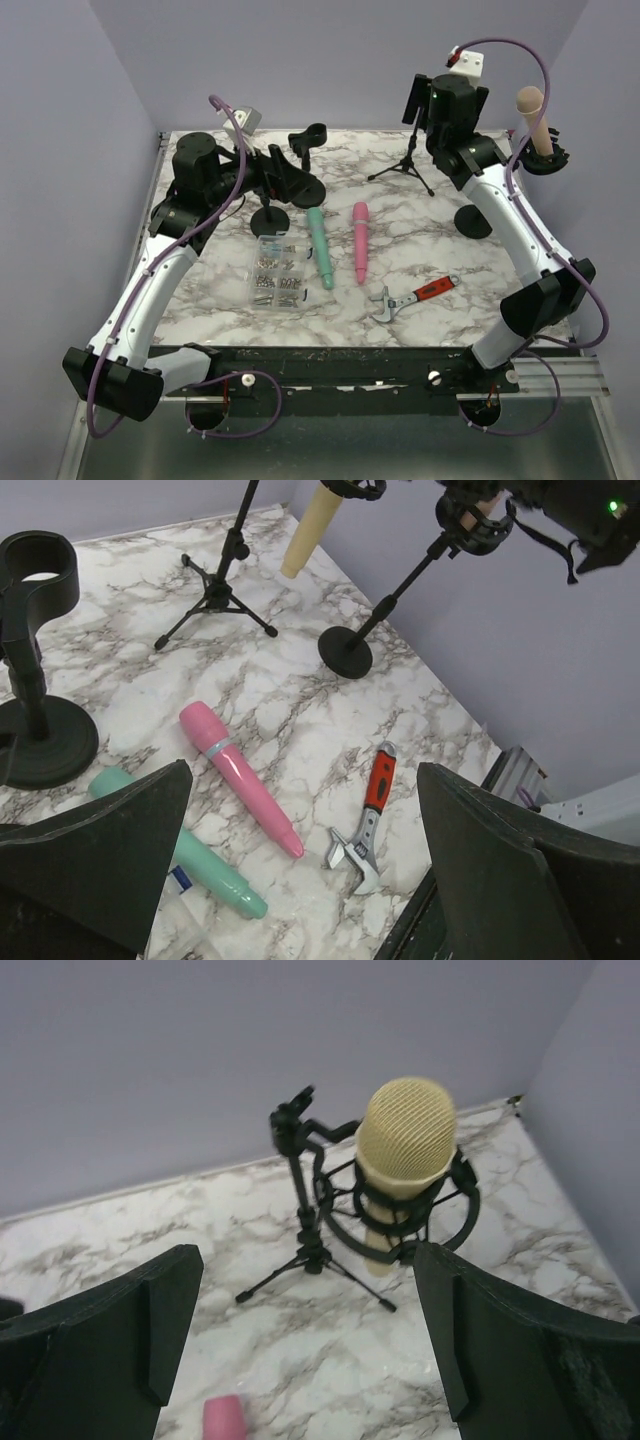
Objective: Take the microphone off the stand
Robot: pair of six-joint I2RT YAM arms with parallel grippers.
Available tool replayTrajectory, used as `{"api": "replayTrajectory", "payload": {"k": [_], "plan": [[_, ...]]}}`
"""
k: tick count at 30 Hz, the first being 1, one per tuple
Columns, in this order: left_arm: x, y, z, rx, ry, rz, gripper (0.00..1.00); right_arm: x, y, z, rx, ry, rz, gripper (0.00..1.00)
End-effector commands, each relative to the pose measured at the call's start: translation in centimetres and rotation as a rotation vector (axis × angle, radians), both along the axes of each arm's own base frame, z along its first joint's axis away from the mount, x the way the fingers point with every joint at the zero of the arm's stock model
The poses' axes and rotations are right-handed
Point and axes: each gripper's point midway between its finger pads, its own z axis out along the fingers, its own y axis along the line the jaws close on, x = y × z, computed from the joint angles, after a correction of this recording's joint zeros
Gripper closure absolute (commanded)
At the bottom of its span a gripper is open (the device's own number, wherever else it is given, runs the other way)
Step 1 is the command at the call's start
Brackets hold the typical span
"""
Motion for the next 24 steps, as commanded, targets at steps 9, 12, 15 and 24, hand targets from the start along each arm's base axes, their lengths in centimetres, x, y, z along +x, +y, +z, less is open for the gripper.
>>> {"api": "replayTrajectory", "payload": {"k": [9,12,15,24], "plan": [[-0.9,-2.1,-0.4,-0.006,-0.004,-0.086,0.02,4.2,-5.7,1.5,-0.111,0.004,-0.186,0.03],[-0.7,-2.2,-0.6,-0.001,0.003,-0.089,0.01,4.9,-6.1,1.0,-0.117,0.011,-0.192,0.04],[-0.8,-2.2,-0.6,0.002,0.001,-0.091,0.01,5.6,-6.2,0.4,-0.122,0.020,-0.189,0.08],[-0.8,-2.2,-0.5,0.002,-0.006,-0.093,0.01,6.5,-7.2,-1.0,-0.119,0.041,-0.203,0.20]]}}
